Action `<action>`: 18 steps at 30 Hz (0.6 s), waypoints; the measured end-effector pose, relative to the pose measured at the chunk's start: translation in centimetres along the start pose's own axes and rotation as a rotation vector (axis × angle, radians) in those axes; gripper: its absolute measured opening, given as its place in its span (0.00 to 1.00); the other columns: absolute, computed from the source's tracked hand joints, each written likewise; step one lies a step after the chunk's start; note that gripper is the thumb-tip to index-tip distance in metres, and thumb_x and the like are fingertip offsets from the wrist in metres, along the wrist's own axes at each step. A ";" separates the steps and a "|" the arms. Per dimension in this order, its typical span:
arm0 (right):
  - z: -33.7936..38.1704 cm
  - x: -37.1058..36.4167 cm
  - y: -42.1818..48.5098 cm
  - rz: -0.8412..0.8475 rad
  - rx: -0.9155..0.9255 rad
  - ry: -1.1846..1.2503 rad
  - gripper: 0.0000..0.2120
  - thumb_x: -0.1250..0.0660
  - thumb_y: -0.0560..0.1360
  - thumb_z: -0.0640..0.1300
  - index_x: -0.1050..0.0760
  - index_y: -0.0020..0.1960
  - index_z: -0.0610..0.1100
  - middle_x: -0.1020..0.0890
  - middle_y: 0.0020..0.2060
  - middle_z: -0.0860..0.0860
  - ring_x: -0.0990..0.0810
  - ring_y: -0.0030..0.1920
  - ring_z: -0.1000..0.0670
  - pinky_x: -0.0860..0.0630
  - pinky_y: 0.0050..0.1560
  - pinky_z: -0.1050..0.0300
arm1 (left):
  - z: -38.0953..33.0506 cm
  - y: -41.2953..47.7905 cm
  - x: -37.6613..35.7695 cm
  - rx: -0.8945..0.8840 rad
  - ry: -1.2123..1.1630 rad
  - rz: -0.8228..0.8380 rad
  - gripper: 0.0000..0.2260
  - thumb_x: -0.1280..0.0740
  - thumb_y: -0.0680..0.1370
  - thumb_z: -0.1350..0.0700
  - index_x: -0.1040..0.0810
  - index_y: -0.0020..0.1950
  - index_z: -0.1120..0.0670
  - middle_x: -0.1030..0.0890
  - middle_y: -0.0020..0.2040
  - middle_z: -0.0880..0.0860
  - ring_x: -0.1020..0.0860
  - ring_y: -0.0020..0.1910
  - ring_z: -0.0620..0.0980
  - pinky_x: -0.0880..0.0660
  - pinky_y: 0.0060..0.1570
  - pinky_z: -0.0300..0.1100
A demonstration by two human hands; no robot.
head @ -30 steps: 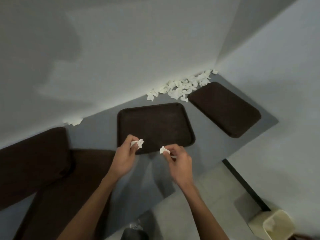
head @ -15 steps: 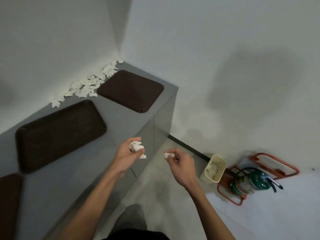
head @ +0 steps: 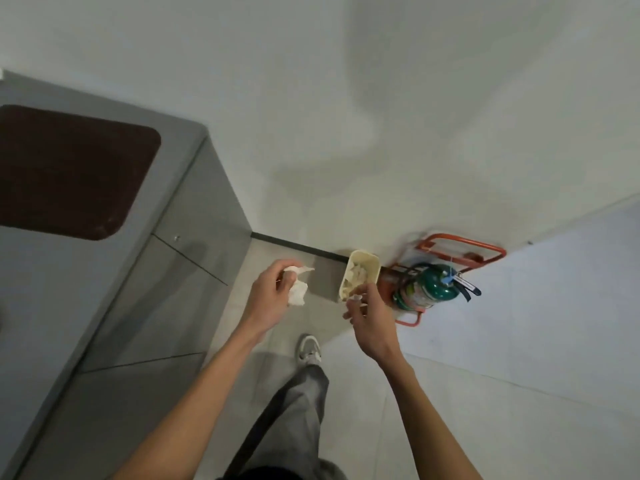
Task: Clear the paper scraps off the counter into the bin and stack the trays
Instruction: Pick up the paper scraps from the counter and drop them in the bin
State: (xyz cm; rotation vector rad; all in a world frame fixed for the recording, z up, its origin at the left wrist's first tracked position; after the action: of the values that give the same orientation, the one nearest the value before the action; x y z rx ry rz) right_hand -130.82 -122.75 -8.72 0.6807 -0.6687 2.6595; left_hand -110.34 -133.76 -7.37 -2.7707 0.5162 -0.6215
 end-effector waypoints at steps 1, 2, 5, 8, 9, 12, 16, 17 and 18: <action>-1.4 0.2 1.6 0.010 -0.035 -0.018 0.03 0.36 0.86 0.45 0.29 0.59 0.48 0.16 0.48 0.55 0.16 0.41 0.60 0.21 0.38 0.65 | 0.5 1.6 -1.5 0.024 0.033 0.014 0.10 0.39 0.86 0.53 0.19 0.62 0.46 0.17 0.52 0.44 0.19 0.47 0.45 0.23 0.44 0.37; -2.8 0.4 3.0 0.018 -0.068 -0.029 0.04 0.36 0.86 0.45 0.29 0.59 0.49 0.17 0.48 0.55 0.16 0.41 0.59 0.20 0.38 0.63 | 1.1 3.1 -3.1 0.047 0.064 0.023 0.11 0.41 0.87 0.53 0.19 0.61 0.48 0.17 0.52 0.45 0.19 0.48 0.45 0.25 0.43 0.33; -6.8 0.8 7.8 0.039 -0.125 -0.061 0.04 0.36 0.86 0.46 0.29 0.60 0.49 0.18 0.51 0.53 0.16 0.41 0.54 0.18 0.38 0.63 | 3.0 7.6 -7.8 0.146 0.119 0.073 0.19 0.45 0.87 0.49 0.16 0.49 0.51 0.15 0.45 0.47 0.18 0.44 0.46 0.29 0.38 0.30; -10.5 0.8 12.4 0.049 -0.181 -0.094 0.05 0.36 0.85 0.45 0.29 0.61 0.49 0.17 0.54 0.49 0.16 0.42 0.51 0.19 0.38 0.60 | 5.8 11.8 -11.7 0.271 0.212 0.101 0.28 0.48 0.86 0.40 0.20 0.40 0.56 0.16 0.40 0.55 0.17 0.44 0.56 0.25 0.44 0.46; -11.9 0.5 13.9 0.061 -0.194 -0.110 0.06 0.36 0.85 0.46 0.28 0.61 0.49 0.16 0.55 0.48 0.15 0.43 0.50 0.19 0.40 0.58 | 6.5 12.9 -13.0 0.296 0.239 0.115 0.29 0.50 0.85 0.38 0.23 0.38 0.56 0.17 0.40 0.57 0.18 0.44 0.59 0.24 0.45 0.50; -16.5 -0.8 18.5 0.120 -0.217 -0.195 0.08 0.39 0.86 0.50 0.26 0.62 0.49 0.16 0.55 0.47 0.15 0.47 0.46 0.17 0.48 0.44 | 9.3 16.3 -16.6 0.370 0.271 0.141 0.32 0.54 0.84 0.34 0.28 0.34 0.56 0.19 0.39 0.59 0.19 0.43 0.61 0.25 0.45 0.51; -22.7 -2.9 24.4 0.234 -0.222 -0.354 0.12 0.42 0.87 0.48 0.22 0.59 0.44 0.16 0.53 0.45 0.18 0.49 0.45 0.20 0.49 0.48 | 14.1 20.4 -21.9 0.431 0.216 0.199 0.29 0.43 0.82 0.32 0.19 0.44 0.56 0.15 0.36 0.56 0.15 0.36 0.56 0.17 0.43 0.51; -24.1 -3.5 25.9 0.259 -0.203 -0.401 0.12 0.42 0.87 0.47 0.22 0.59 0.42 0.17 0.53 0.44 0.19 0.49 0.45 0.23 0.47 0.52 | 15.2 21.2 -23.3 0.443 0.175 0.220 0.25 0.39 0.82 0.35 0.20 0.46 0.57 0.15 0.35 0.55 0.15 0.32 0.54 0.16 0.39 0.52; -25.8 -4.1 27.3 0.293 -0.174 -0.460 0.12 0.41 0.87 0.45 0.21 0.59 0.41 0.18 0.55 0.44 0.20 0.51 0.46 0.26 0.46 0.55 | 16.5 21.9 -24.7 0.442 0.134 0.227 0.22 0.36 0.82 0.38 0.23 0.46 0.58 0.15 0.34 0.56 0.16 0.28 0.53 0.16 0.36 0.54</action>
State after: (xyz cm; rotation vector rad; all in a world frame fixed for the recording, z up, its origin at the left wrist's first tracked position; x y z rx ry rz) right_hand -147.90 -133.29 -40.77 1.2435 -1.1874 2.6677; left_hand -130.02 -141.16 -37.72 -2.2318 0.6236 -0.7637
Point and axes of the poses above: each hand's wrist, its own y-axis towards the middle knuckle, its own x-axis out of the back of the hand, z = x × y, the point moved 5 cm from there along y, towards the middle knuckle
